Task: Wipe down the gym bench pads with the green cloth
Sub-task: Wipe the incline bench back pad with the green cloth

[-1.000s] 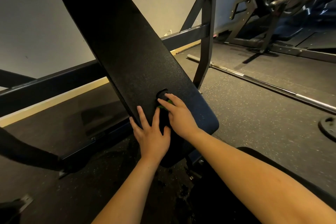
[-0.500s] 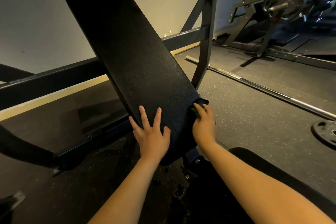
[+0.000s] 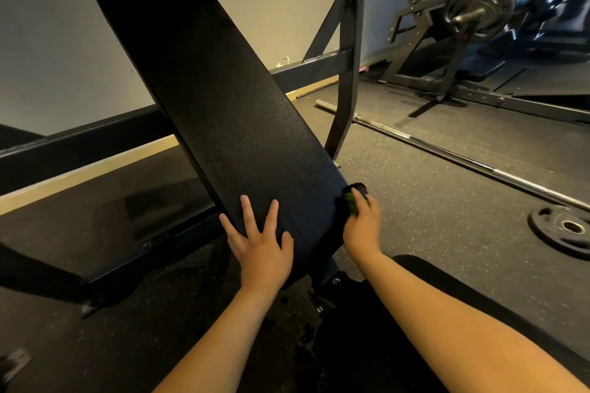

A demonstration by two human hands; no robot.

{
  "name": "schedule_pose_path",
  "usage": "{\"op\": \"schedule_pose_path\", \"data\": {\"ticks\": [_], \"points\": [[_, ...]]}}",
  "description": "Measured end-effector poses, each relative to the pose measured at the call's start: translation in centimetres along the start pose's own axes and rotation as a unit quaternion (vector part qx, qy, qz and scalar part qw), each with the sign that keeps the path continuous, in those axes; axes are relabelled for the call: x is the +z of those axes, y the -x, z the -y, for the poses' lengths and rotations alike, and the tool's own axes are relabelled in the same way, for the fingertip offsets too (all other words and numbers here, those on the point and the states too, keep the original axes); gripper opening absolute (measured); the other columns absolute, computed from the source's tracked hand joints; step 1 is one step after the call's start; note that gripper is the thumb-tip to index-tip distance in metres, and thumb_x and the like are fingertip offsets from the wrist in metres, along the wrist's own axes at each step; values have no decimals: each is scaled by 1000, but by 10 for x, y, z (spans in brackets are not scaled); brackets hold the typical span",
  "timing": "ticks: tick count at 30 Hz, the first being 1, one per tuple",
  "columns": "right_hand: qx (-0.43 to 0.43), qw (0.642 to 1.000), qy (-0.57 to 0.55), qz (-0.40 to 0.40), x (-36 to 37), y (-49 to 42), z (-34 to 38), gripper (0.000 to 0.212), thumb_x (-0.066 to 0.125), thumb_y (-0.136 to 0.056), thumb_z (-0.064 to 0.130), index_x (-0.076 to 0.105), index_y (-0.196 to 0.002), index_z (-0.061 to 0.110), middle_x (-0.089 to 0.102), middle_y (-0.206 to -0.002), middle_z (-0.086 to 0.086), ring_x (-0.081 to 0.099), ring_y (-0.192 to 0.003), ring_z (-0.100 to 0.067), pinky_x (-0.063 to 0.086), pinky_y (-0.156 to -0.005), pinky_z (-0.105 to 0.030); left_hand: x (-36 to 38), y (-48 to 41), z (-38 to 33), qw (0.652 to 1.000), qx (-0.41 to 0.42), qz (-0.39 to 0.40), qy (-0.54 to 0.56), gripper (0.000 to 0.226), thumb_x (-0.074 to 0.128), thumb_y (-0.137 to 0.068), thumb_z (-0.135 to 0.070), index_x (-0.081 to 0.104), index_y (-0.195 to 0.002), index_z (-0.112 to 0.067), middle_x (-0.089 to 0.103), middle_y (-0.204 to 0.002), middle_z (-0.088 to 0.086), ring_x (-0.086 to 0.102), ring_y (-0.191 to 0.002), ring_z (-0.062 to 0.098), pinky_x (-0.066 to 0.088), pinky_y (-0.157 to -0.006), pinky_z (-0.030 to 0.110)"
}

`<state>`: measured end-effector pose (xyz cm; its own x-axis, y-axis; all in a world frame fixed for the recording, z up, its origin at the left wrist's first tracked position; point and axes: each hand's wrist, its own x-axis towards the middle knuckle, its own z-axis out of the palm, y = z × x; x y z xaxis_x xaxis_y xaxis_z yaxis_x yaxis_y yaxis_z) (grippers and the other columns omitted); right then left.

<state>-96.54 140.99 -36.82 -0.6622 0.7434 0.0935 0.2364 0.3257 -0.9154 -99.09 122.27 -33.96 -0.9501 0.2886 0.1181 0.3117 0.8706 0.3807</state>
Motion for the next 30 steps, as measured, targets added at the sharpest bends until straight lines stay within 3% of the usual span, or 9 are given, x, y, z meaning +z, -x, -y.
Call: {"op": "schedule_pose_path", "data": {"ticks": [3, 5, 10, 15, 17, 21, 25, 28, 30], "points": [[64, 996, -52, -33, 0, 0, 3, 58, 38, -97, -8, 40, -149, 18, 27, -155, -7, 31, -143, -27, 25, -117, -35, 2, 1, 0, 1000, 6, -4, -12, 68, 40, -102, -47, 0, -157, -47, -45, -155, -6, -42, -138, 44, 5, -120, 60], [59, 996, -44, -43, 7, 7, 10, 59, 39, -96, -8, 43, -147, 21, 26, -156, -4, 31, -142, -25, 27, -112, -30, 2, 2, 1, 1000, 3, -5, -20, 68, 39, -102, -48, -1, -156, -48, -46, -154, -6, -42, -138, 44, 5, -120, 60], [-141, 987, 42, 63, 31, 39, 35, 58, 46, -96, -4, 52, -141, 31, 32, -155, 5, 30, -143, -13, 26, -109, -21, 2, 1, 1, 1000, 7, -7, -10, 68, 42, -101, -47, 2, -156, -47, -46, -153, -8, -42, -139, 43, 5, -120, 61], [-237, 954, 105, 151, 26, 25, 34, 59, 45, -97, -3, 47, -145, 31, 28, -160, 3, 17, -150, -15, 22, -121, -33, 3, 4, 10, 999, 34, 5, 10, 70, 47, -100, -46, 6, -157, -47, -43, -155, -11, -46, -137, 38, 0, -120, 59], [-228, 957, 130, 121, 16, 11, 25, 63, 44, -95, -7, 46, -146, 30, 28, -160, 2, 18, -150, -18, 21, -122, -35, 5, 7, 10, 999, 32, 10, 12, 70, 46, -101, -46, 4, -156, -47, -45, -153, -12, -47, -136, 37, -2, -120, 58], [-98, 991, 72, 47, -2, -16, 7, 65, 44, -92, -11, 47, -146, 25, 32, -156, -3, 33, -143, -27, 32, -118, -41, 7, 10, 9, 999, 26, 9, 17, 70, 45, -101, -47, 4, -157, -47, -44, -154, -14, -47, -137, 37, 1, -120, 59], [-5, 1000, 29, 7, -3, -13, -1, 61, 42, -95, -7, 42, -149, 22, 29, -157, -5, 29, -144, -27, 27, -119, -38, 8, 11, 7, 999, 25, 5, 20, 69, 46, -101, -45, 6, -157, -45, -41, -156, -12, -46, -137, 38, 2, -121, 57], [-17, 999, 48, -3, 7, 9, 4, 61, 42, -95, -7, 44, -147, 26, 26, -159, -1, 25, -147, -25, 26, -120, -40, 7, 11, 6, 999, 29, -2, 25, 69, 47, -101, -44, 7, -157, -45, -41, -156, -13, -46, -137, 37, 1, -120, 58], [-61, 995, 73, 14, 12, 27, 9, 61, 43, -94, -7, 47, -145, 28, 27, -159, 2, 25, -147, -22, 24, -117, -31, 7, 11, 7, 999, 27, -2, 29, 69, 47, -101, -44, 7, -157, -45, -41, -156, -13, -46, -137, 37, 0, -120, 58]]}}
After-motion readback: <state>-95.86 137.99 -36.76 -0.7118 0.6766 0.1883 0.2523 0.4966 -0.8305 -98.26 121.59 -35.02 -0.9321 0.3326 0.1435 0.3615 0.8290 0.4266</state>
